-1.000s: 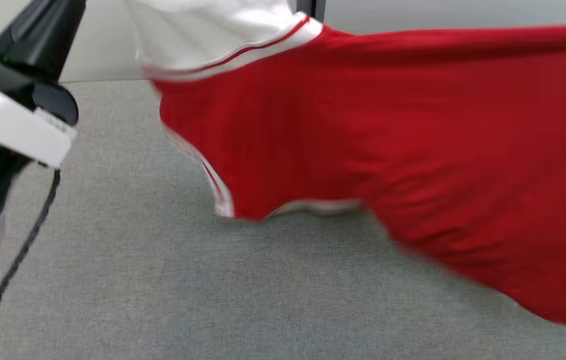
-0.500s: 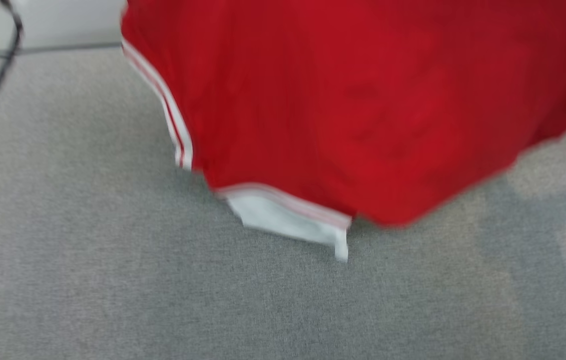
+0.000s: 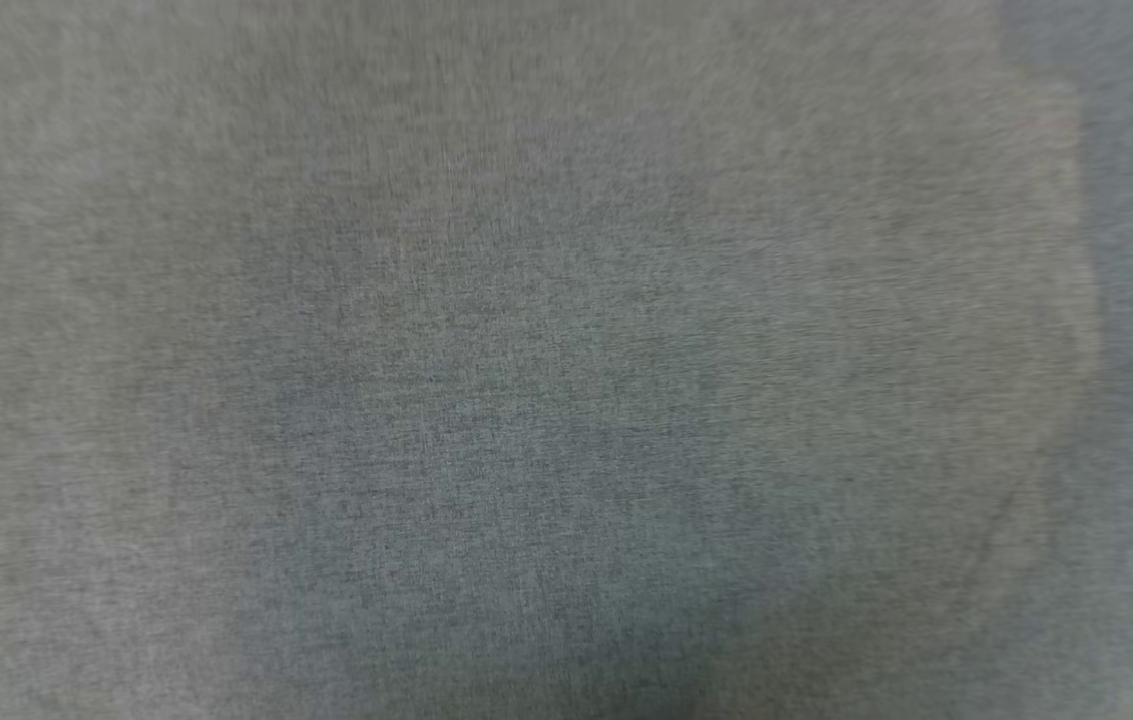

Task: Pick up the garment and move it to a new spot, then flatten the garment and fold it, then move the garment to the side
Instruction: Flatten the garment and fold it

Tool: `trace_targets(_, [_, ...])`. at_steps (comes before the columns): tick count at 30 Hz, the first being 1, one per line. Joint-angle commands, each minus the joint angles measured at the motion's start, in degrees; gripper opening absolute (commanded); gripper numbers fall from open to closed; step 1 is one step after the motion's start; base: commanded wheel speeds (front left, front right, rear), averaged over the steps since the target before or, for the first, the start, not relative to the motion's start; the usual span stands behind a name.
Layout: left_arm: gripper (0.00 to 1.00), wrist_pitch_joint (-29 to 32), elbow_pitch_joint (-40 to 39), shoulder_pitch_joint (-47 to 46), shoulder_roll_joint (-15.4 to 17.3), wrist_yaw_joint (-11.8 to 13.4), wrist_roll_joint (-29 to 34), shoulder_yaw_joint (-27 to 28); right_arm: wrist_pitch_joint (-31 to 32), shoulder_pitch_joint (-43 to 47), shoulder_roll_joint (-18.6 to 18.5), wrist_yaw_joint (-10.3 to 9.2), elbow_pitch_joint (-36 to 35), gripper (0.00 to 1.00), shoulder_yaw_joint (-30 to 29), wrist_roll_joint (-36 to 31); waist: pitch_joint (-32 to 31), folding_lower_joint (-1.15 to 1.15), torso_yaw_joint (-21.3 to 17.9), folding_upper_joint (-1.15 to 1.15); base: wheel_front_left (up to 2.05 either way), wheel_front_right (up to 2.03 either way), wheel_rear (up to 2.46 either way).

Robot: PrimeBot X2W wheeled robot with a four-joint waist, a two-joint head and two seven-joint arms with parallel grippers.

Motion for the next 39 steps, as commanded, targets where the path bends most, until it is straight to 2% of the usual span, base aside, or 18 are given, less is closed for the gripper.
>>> trace_targets(1, [0.00, -1.8, 1.0, 0.4, 0.1, -0.3, -0.1, -0.2, -1.3, 0.4, 0.8, -0.05, 1.1, 0.00, 1.0, 0.1, 5.5, 0.00, 1.4, 0.00, 0.00, 0.00, 0.00])
trace_targets(4, [0.00, -5.8, 2.6, 4.9, -0.1, -0.8, -2.0, -1.7, -3.9, 3.8, 1.0, -0.04, 2.2, 0.00, 6.0, 0.9, 6.4, 0.00, 2.4, 0.00, 0.00, 0.00, 0.00])
trace_targets(6, [0.00, -7.2, -0.3, 9.2, -0.1, -0.9, -4.5, -4.4, -5.3, 7.0, 0.8, -0.05, 1.9, 0.00, 7.8, 3.0, 5.8, 0.00, 2.9, 0.00, 0.00, 0.00, 0.00])
trace_targets(10, [0.00, -8.0, -11.1, 24.9, 4.3, -0.8, -11.2, -9.0, -6.2, 17.4, -1.0, -0.05, -1.1, 0.00, 11.0, 6.3, 3.3, 0.00, 3.5, 0.00, 0.00, 0.00, 0.00])
trace_targets(14, [0.00, -8.2, -22.7, 45.4, 9.5, -0.5, -16.2, -8.8, -6.2, 30.5, -2.3, -0.05, -7.8, 0.00, 7.4, 9.3, -1.0, 0.00, 3.5, 0.00, 0.00, 0.00, 0.00])
trace_targets(18, [0.00, -8.3, -33.1, 67.3, 13.2, 3.9, -20.5, -5.8, -6.3, 44.4, -3.9, -0.06, -13.8, 0.00, 3.4, 11.8, -5.6, 0.00, 3.4, 0.00, 0.00, 0.00, 0.00])
trace_targets(22, [0.00, -8.3, -41.6, 86.8, 12.6, 6.7, -25.1, -2.3, -6.2, 59.1, -5.3, -0.10, -17.6, 0.00, -1.0, 14.2, -10.1, 0.00, 4.1, 0.00, 0.00, 0.00, 0.00])
trace_targets(27, [0.00, -8.4, -47.0, 103.6, 9.8, 6.3, -27.6, -0.9, -6.2, 74.3, -5.6, -0.10, -21.6, 0.00, -5.6, 15.6, -14.3, 0.00, 4.8, 0.00, 0.00, 0.00, 0.00])
trace_targets(33, [0.00, -8.3, -49.8, 113.6, 9.1, 6.0, -28.6, -2.2, -6.2, 84.4, -4.8, -0.10, -25.2, 0.00, -8.2, 14.1, -17.0, 0.00, 4.4, 0.00, 0.00, 0.00, 0.00])
trace_targets(39, [0.00, -7.1, -53.7, 118.8, 9.7, 8.7, -27.6, -3.7, -6.2, 93.9, -3.7, -0.10, -28.3, 0.00, -10.9, 12.2, -19.3, 0.00, 4.3, 0.00, 0.00, 0.00, 0.00])
